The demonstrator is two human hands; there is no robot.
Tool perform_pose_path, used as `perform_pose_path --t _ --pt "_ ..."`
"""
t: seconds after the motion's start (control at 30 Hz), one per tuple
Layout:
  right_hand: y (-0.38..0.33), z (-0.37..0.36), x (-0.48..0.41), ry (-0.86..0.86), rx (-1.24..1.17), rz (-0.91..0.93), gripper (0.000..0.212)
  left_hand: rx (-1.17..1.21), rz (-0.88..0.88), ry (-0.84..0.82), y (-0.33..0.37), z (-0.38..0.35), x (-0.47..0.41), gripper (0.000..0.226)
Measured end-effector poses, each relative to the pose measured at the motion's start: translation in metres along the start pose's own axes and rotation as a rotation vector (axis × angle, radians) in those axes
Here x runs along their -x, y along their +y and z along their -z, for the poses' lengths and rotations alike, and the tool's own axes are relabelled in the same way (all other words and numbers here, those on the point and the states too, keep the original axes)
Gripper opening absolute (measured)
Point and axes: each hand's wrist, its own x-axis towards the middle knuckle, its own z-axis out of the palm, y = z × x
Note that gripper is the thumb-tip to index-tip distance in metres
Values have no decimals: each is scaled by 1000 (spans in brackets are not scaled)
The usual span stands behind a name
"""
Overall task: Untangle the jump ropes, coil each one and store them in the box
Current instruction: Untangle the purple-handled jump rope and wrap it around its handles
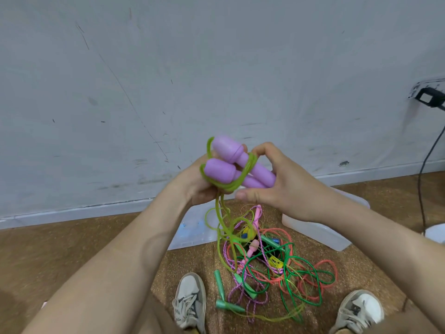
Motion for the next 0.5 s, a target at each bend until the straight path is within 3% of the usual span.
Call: perform_pose_path --t 0.1,0.2,0.3,0.4,0.5 --pt "4 3 -6 35 -241 -8 55 -147 -60 -65 -9 14 -7 19" --pt "8 5 -12 83 -347 -31 36 -289 -81 -56 -6 12 -2 20" --pt "19 6 -21 237 -290 -106 21 -516 -110 -23 -10 13 -1 19" --pt "30 11 -28 339 -201 -174 22 -666 -56 7 -14 18 0 15" --pt "41 26 -28 428 177 -215 29 -865 73 11 -13 44 7 28"
